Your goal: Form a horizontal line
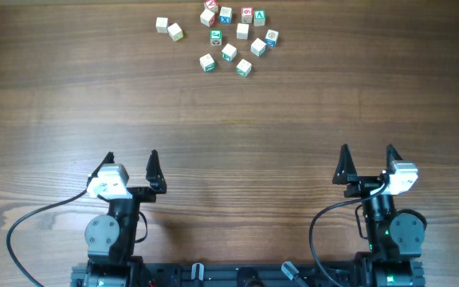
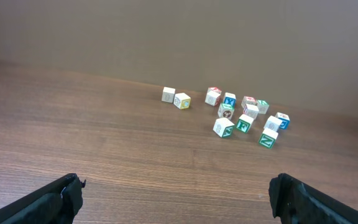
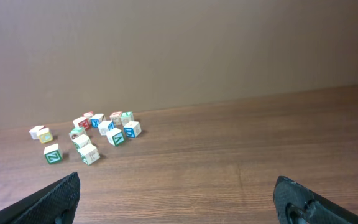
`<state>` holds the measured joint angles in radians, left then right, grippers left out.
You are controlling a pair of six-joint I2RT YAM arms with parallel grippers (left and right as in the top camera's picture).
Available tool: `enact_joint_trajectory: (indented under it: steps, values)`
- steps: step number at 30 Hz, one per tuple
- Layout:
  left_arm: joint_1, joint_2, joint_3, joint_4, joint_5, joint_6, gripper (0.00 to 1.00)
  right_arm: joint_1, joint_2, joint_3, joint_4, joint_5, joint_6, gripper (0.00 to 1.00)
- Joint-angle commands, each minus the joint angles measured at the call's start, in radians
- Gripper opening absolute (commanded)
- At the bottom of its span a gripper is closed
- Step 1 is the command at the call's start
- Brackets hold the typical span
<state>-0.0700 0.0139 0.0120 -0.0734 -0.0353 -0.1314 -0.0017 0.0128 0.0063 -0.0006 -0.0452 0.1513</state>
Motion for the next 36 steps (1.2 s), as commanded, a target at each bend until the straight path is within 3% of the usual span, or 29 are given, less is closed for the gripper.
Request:
enact_joint_trajectory:
  steps: [1, 32, 36]
  values:
    - [0.006, -0.005, -0.006, 0.003, 0.009, 0.019, 1.00, -0.005, -0.005, -0.001, 0.002, -0.015, -0.018, 1.00]
    - [0.006, -0.005, -0.006, 0.003, 0.014, 0.019, 1.00, -0.005, -0.005, -0.001, 0.002, -0.015, -0.018, 1.00]
    - [0.006, -0.005, -0.006, 0.029, 0.181, 0.019, 1.00, -0.005, -0.005, -0.001, 0.002, -0.015, -0.018, 1.00]
